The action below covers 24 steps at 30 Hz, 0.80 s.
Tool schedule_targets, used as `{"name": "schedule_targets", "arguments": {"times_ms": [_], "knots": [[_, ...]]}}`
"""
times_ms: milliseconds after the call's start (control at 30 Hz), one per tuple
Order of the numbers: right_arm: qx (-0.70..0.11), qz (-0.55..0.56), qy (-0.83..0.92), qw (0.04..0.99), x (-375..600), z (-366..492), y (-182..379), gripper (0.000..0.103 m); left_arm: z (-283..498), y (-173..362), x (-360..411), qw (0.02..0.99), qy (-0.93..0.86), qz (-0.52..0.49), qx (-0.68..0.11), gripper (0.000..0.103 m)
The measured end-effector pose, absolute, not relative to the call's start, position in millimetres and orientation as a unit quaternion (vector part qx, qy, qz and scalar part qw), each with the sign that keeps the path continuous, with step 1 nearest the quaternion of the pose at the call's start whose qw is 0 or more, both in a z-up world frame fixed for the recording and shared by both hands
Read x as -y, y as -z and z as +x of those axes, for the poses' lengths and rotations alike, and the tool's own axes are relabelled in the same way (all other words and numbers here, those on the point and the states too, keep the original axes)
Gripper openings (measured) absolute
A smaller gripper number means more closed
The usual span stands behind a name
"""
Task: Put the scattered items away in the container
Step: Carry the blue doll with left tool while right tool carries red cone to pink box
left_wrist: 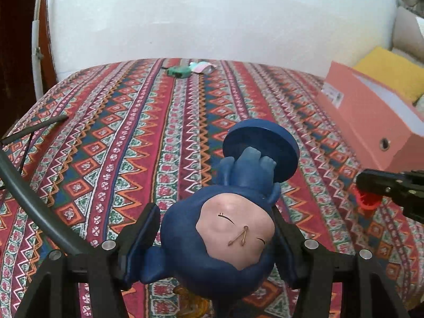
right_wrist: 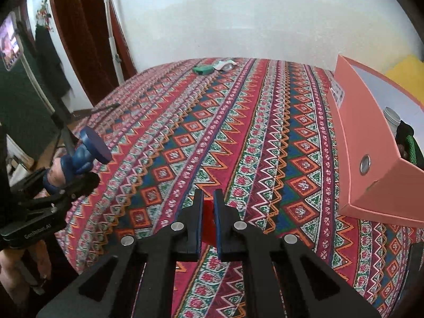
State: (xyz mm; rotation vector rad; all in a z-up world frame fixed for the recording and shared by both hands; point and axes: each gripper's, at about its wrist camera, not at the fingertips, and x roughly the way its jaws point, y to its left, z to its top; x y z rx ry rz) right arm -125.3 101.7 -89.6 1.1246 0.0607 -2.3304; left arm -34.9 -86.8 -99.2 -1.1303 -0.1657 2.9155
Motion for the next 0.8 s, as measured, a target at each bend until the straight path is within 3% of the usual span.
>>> {"name": "schedule_targets", "arguments": {"times_ms": [400, 800], "knots": [[0.035, 0.335, 0.887, 0.315, -125, -98, 12, 0.007, -32, 46, 58, 0.024, -0.95, -0.31, 0.032, 0.066], [0.075, 0.202, 0.939, 0.269, -212, -62, -87, 0.007, -54, -32, -19, 0.078, -0.967, -0.243, -0.006, 0.067]]}}
